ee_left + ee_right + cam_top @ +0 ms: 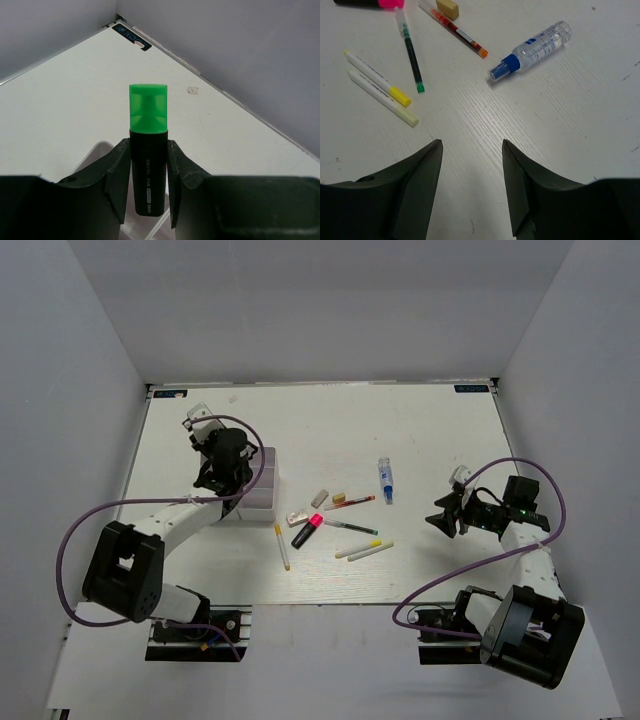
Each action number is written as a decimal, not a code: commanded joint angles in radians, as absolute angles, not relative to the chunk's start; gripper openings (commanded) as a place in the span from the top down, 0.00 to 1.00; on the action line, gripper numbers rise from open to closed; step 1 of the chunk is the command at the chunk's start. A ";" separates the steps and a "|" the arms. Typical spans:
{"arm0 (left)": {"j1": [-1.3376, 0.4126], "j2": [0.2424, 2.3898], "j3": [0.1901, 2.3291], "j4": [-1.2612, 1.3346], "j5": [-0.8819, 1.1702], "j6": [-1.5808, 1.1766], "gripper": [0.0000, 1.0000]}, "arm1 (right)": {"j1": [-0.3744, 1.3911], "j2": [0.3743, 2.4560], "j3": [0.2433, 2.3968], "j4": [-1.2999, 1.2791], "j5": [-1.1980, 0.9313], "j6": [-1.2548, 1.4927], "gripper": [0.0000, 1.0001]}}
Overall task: Sort the stationery into containers
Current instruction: Place the pen in the storage box.
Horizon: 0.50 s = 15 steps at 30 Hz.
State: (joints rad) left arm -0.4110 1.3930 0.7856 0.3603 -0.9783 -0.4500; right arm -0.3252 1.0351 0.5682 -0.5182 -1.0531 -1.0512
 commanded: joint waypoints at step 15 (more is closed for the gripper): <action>-0.345 1.419 0.658 0.558 -0.865 -0.448 0.87 | -0.327 1.040 0.621 -0.534 -1.057 -1.029 0.40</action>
State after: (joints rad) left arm -0.3527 1.4498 0.6708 0.5247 -0.8810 -0.4355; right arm -0.3252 1.0359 0.5770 -0.5243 -1.0382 -1.0359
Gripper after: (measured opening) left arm 0.413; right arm 0.595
